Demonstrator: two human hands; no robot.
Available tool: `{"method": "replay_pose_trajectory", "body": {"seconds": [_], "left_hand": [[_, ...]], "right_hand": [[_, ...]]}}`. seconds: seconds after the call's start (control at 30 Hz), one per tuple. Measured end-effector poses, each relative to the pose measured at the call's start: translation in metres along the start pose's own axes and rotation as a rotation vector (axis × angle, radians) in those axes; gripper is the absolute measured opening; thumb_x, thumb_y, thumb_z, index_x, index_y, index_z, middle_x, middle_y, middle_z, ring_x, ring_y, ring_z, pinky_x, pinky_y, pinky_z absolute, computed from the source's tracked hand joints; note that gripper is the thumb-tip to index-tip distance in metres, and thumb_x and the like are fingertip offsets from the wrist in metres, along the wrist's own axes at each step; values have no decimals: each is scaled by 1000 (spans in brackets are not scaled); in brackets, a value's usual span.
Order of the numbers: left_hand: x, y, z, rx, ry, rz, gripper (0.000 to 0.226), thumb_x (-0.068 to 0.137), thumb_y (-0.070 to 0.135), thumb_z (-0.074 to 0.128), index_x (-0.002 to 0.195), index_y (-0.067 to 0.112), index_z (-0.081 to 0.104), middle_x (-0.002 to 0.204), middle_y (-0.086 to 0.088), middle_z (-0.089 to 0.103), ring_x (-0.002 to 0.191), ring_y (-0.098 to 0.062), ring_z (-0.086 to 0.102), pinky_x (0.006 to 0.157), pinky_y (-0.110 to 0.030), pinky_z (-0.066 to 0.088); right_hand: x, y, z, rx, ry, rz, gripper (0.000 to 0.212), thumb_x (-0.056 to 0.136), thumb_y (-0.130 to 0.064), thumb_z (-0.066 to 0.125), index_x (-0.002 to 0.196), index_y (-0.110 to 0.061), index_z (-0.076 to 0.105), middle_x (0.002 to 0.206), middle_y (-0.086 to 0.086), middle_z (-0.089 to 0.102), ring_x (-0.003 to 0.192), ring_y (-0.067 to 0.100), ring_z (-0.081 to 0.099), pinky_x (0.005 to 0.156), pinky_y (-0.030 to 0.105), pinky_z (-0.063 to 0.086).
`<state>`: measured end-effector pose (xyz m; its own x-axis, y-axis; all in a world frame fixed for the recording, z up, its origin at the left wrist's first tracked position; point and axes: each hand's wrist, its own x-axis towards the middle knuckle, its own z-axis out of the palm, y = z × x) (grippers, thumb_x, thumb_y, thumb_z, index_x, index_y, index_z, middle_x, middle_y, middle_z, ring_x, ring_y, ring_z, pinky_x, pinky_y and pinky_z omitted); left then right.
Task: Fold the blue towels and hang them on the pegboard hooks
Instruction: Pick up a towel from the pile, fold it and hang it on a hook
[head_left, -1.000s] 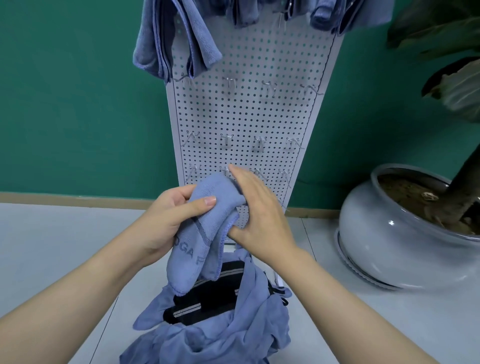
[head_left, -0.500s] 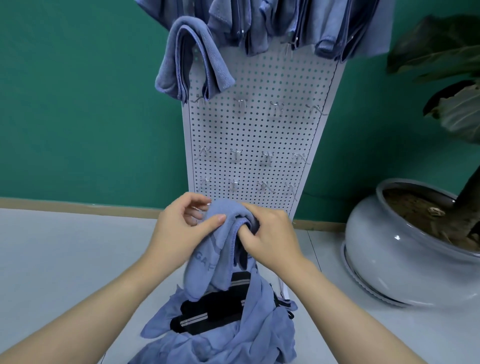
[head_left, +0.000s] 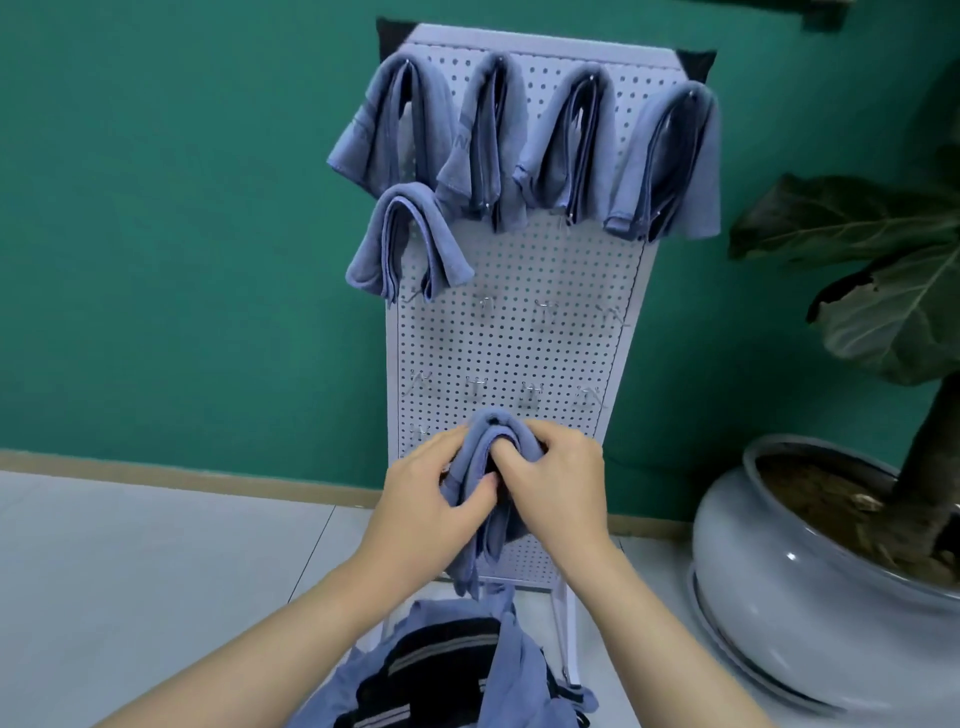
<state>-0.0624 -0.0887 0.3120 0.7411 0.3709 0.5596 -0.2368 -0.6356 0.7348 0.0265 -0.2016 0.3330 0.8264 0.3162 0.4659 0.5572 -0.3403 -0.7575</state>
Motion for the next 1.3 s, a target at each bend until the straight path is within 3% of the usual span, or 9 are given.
{"method": "replay_pose_trajectory", "body": {"seconds": [0.07,0.17,0.33,0.5,0.8,0.97,1.07,1.2,1.3], "left_hand": [[13,10,2,4,65,-17,30,89,13,69,83,41,61,74,13,63,68,-7,55,61,-18,43],[40,24,-2,-6,161,-34,14,89,14,66,87,27,62,71,7,63,65,-14,57,62,-33,49],[92,51,-19,14,242,75,15,90,12,64,98,25,64,76,12,67,75,-7,61,66,-21,47],[146,67,-34,44,274,127,22,91,11,59,102,25,71,84,10,72,78,-7,62,70,-20,47],[224,71,-35,36,385,50,24,90,9,54,72,25,58,65,7,55,61,-8,45,59,-24,33],[248,59,-24,111,426,44,23,90,12,52,72,25,55,64,5,54,71,-25,48,62,-35,34],[257,49,-22,131,471,54,25,92,14,51,70,25,49,64,4,53,69,-26,47,63,-36,34],[264,37,-17,152,529,53,17,96,15,50,87,20,63,76,3,62,71,-21,47,67,-30,27],[271,26,-9,132,537,53,19,96,14,51,79,22,57,73,3,59,70,-23,47,67,-34,30]], "right_hand": [[9,-12,-7,6,-5,-17,33,83,-22,64,56,-12,47,49,4,41,51,13,28,50,35,29],[27,-31,-17,-50,14,-92,31,83,-24,63,57,-14,50,48,-1,43,52,15,34,52,36,33],[67,-67,-35,-154,129,-209,13,87,-33,59,77,-31,67,64,-7,63,66,19,54,62,36,41],[114,-84,-42,-197,199,-269,20,90,-34,54,98,-27,71,81,-2,70,79,29,62,72,43,53],[193,-105,-36,-220,186,-283,17,95,-23,54,99,-20,70,89,5,70,86,31,60,67,36,43],[220,-106,-29,-198,157,-211,15,93,-16,52,93,-15,67,89,9,67,89,35,59,71,38,47],[231,-103,-20,-189,146,-216,13,94,-18,52,93,-18,66,92,9,68,88,35,59,72,38,48],[244,-95,-6,-195,135,-252,15,93,-18,52,96,-20,66,94,9,69,89,35,60,76,41,51],[251,-86,-1,-214,130,-268,24,94,-14,50,105,-20,70,95,8,70,90,31,54,74,38,44]]}}
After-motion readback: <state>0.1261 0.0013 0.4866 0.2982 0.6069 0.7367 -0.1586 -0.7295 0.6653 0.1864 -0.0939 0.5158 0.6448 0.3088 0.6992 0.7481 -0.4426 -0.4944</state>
